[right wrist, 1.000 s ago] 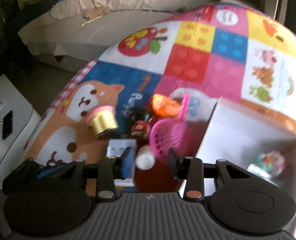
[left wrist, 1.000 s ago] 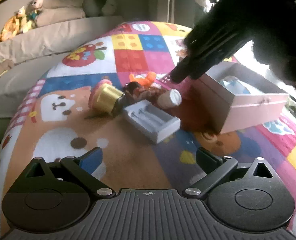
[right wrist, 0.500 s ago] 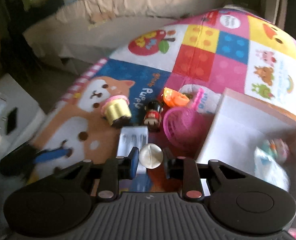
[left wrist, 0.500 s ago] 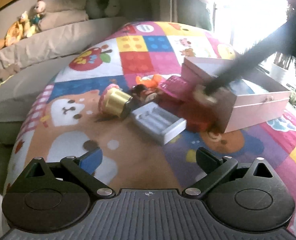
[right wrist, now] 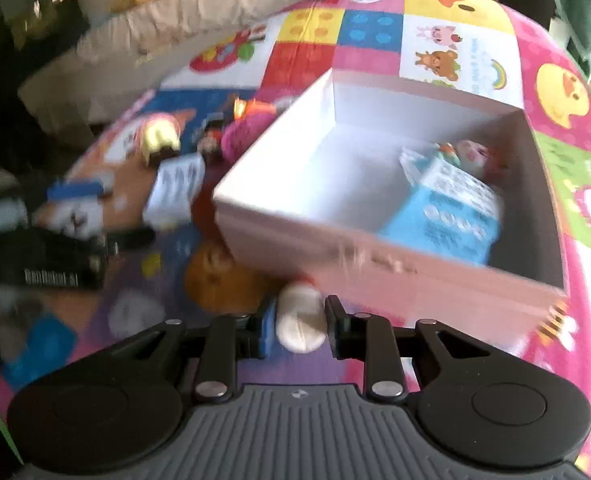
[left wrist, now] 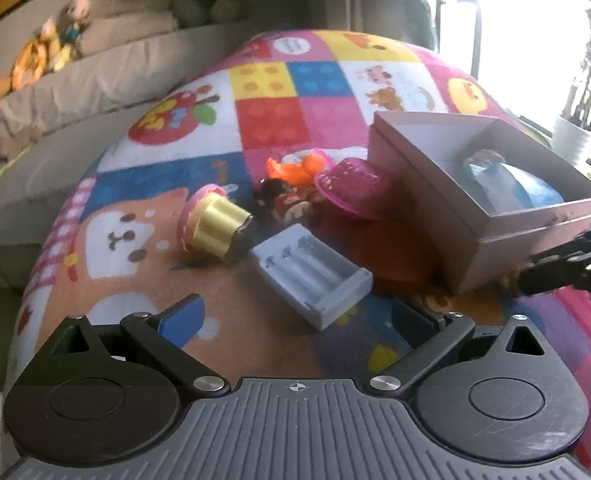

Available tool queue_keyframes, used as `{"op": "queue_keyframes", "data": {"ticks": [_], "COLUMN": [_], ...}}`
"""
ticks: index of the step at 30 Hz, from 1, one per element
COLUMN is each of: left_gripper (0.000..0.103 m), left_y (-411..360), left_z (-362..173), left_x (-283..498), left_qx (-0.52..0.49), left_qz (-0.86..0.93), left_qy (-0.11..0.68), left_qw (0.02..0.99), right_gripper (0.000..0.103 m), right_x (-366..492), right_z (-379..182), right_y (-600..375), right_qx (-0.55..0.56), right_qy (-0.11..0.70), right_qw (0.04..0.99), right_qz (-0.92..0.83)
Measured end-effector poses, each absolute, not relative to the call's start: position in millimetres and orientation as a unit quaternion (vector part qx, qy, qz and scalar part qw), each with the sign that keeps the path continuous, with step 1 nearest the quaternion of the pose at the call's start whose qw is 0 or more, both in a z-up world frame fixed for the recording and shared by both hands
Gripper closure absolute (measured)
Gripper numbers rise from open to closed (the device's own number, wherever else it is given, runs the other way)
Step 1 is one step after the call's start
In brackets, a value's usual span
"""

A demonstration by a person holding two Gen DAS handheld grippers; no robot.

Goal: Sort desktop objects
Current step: 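Grasp the white bottle with the right tool while the left tool grasps the white battery charger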

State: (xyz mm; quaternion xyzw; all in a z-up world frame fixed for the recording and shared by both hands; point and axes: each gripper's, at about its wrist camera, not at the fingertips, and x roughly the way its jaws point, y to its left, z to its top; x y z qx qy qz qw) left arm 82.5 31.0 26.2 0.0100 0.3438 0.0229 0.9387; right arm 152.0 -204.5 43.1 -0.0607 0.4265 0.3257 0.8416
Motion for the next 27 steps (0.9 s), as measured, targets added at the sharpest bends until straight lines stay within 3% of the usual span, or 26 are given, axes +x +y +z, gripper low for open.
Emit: {"op": "queue_keyframes", "data": {"ticks": [8, 14, 16, 18, 21, 24, 27], "left_gripper": [0.001, 0.002, 0.009, 0.03, 0.044, 0.05, 0.05], "left_y": [36, 29, 29, 30, 31, 31, 32], "left_z": [24, 19, 17, 15, 15, 17, 18], "left_x": [116, 125, 123, 122, 117, 107, 86], "left_qx": [-0.038, -0.007, -0.003, -0.004, -0.002, 0.019, 0.024], "left_qz": [0.037, 0.038, 0.037, 0.04, 0.039, 0.036, 0.014], "left_qy": [0.367, 0.375, 0.377, 0.382, 0.377, 0.369, 0.369], "left_qw": [0.929, 0.926, 0.926, 0.923, 0.926, 0.928, 0.929], "right_gripper": [0.077, 0.048, 0.043, 0.039, 0.036, 0.036, 0.026], "right_x": [147, 114, 109, 106, 105, 105, 107], "right_z": [35, 32, 32, 30, 26, 28, 36], "right_y": [-184, -210, -218, -222, -221, -219, -222], "right_qx": [-0.057, -0.055, -0.043, -0.038, -0.041, -0.053, -0.063], "right_qy": [0.389, 0.357, 0.35, 0.342, 0.342, 0.339, 0.323], "right_qw": [0.853, 0.874, 0.881, 0.889, 0.893, 0.895, 0.906], "right_qz": [0.342, 0.326, 0.316, 0.302, 0.29, 0.285, 0.267]}}
